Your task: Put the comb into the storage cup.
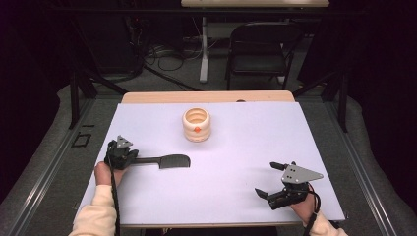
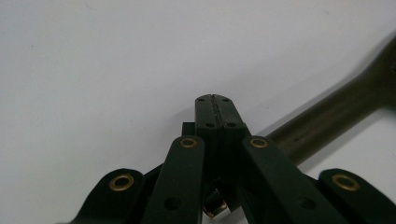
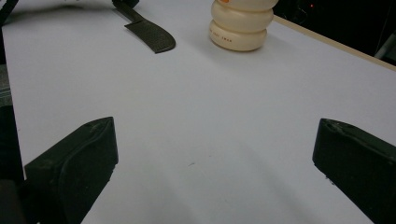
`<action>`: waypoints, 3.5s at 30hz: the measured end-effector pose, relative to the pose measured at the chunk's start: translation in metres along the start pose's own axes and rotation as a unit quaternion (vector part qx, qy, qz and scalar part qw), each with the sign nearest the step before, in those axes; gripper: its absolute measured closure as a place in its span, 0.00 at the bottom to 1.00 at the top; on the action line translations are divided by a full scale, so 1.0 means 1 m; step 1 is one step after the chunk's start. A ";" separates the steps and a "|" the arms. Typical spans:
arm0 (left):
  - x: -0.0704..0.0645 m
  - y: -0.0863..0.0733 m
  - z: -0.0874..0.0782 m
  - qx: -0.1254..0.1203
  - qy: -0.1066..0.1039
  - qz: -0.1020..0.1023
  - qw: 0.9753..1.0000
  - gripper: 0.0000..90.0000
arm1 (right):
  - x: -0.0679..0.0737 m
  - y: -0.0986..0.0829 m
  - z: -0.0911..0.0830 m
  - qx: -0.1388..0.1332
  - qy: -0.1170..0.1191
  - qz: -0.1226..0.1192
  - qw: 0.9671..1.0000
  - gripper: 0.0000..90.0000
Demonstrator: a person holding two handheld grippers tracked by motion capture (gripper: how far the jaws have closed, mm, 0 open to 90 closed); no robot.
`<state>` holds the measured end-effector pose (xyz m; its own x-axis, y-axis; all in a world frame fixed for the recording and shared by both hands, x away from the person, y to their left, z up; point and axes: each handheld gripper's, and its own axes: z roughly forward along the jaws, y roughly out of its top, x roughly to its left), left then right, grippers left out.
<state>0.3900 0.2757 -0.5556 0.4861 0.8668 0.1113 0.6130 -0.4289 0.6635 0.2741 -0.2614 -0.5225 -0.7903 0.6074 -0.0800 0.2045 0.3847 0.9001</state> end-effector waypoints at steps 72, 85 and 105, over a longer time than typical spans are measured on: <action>-0.019 0.019 -0.043 -0.023 -0.006 0.064 0.998 0.07 | 0.000 0.001 0.003 -0.002 0.010 0.002 1.000 0.00; -0.031 0.033 -0.040 -0.013 -0.014 0.111 0.994 0.00 | -0.001 0.001 0.003 0.001 0.012 0.010 1.000 0.00; -0.047 0.044 -0.018 0.070 -0.069 0.185 0.978 0.18 | 0.000 0.002 0.005 0.003 0.015 0.006 1.000 0.00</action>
<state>0.3830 0.2210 -0.5185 0.7644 0.6072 0.2167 0.4538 -0.7455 0.4882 0.2772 -0.2574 -0.5229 -0.8054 0.5901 -0.0561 0.2171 0.3818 0.8984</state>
